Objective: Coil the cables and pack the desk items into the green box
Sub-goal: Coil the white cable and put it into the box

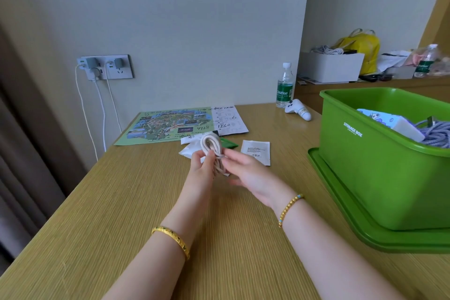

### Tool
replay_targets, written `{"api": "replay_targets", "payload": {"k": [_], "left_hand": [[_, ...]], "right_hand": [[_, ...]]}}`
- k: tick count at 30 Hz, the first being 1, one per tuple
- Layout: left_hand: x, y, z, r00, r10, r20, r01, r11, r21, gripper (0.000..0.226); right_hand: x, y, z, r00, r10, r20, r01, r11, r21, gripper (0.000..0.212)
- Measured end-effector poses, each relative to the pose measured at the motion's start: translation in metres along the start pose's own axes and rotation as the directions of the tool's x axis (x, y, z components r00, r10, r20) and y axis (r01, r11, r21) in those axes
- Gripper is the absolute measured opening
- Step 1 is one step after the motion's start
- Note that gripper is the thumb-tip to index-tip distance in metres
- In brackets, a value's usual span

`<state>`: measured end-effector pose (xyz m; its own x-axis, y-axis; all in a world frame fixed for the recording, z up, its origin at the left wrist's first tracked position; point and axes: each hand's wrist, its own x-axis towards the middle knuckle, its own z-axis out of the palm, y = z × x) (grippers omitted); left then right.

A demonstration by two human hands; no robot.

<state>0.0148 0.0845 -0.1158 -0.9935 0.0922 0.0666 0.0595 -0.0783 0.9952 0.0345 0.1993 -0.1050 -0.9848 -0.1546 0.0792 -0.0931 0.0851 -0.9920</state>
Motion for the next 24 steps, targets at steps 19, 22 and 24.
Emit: {"api": "replay_targets", "payload": {"k": [19,22,24], "left_hand": [[-0.039,0.094,0.080,0.883,0.395,0.252,-0.457,0.846,0.274,0.023],[-0.049,0.118,0.119,0.844,0.420,0.332,-0.510,0.821,0.257,0.026],[-0.055,0.125,0.142,0.829,0.406,0.385,-0.529,0.793,0.303,0.030]], "right_hand": [[-0.074,-0.089,-0.049,0.716,-0.443,-0.540,0.189,0.867,-0.460,0.014],[-0.093,-0.116,-0.085,0.615,-0.551,-0.564,0.005,0.718,-0.697,0.026],[-0.108,-0.129,-0.113,0.573,-0.554,-0.605,-0.131,0.666,-0.734,0.022]]}}
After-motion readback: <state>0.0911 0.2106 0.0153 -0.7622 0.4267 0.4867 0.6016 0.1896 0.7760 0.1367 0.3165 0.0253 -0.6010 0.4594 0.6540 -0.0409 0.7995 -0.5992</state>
